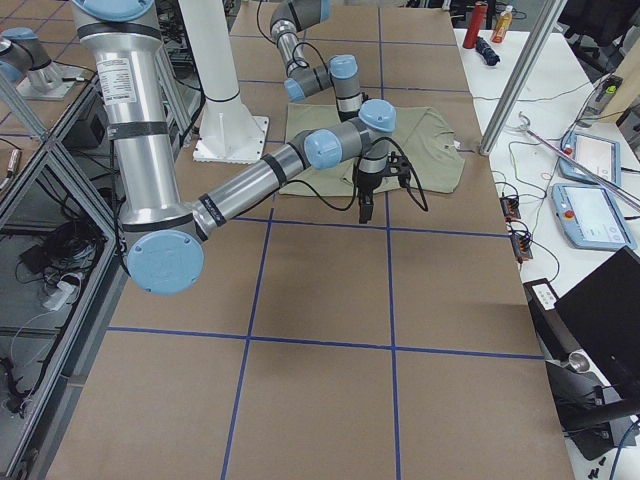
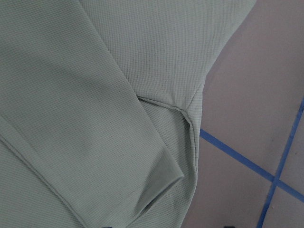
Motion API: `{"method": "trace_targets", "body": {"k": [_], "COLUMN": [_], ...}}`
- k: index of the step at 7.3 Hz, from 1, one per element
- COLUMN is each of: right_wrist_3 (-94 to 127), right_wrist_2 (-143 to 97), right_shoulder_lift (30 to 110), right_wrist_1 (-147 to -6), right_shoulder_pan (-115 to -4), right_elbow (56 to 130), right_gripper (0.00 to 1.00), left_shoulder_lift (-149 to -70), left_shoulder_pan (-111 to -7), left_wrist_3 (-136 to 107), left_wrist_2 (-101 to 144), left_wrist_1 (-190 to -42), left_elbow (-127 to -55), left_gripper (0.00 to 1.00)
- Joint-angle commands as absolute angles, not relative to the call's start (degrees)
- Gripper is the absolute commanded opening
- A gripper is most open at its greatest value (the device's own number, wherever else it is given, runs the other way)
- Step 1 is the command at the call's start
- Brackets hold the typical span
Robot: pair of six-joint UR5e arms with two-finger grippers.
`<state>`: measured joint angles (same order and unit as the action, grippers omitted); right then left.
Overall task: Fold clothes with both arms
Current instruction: 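Fold the held sleeve across the shirt body with the left gripper, then release the sleeve and move both grippers to the shirt's side edges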
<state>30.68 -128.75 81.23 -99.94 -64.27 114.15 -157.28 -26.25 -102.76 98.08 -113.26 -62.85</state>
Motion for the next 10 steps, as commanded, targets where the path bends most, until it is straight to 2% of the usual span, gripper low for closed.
{"method": "trace_targets", "body": {"k": [1, 2, 4, 5, 6, 8, 10], "right_wrist_3": [37.13, 44.75, 56.64, 61.47, 66.74, 74.23, 81.26], "right_wrist_2": [-128.94, -127.98, -123.52, -118.35, -114.12, -104.28, -94.77], "right_shoulder_lift": [81.21, 81.73, 84.62, 86.47, 86.92, 90.42, 90.88], "right_wrist_1": [-93.99, -88.04, -79.40, -78.84, -78.84, -70.89, -70.05], "right_shoulder_pan": [-61.81, -57.52, -48.65, -42.69, -36.88, -25.46, -15.15], "right_elbow": [113.64, 113.82, 116.35, 119.33, 120.49, 120.85, 120.76], "right_gripper": [1.00, 1.00, 1.00, 1.00, 1.00, 1.00, 1.00], "left_shoulder_lift": [-152.35, -147.09, -131.04, -124.78, -120.71, -111.31, -110.31], "left_shoulder_pan": [-27.68, -27.95, -28.04, -28.30, -28.39, -28.30, -28.39], "left_wrist_3": [-97.32, -93.21, -87.39, -82.49, -79.83, -76.82, -76.73], "left_wrist_2": [98.35, 98.35, 98.44, 98.44, 98.52, 100.27, 100.20], "left_wrist_1": [-110.41, -105.26, -98.90, -94.96, -92.05, -91.93, -91.85], "left_elbow": [-69.56, -78.14, -98.07, -107.57, -113.67, -122.57, -123.49], "left_gripper": [1.00, 1.00, 1.00, 1.00, 1.00, 1.00, 1.00]}}
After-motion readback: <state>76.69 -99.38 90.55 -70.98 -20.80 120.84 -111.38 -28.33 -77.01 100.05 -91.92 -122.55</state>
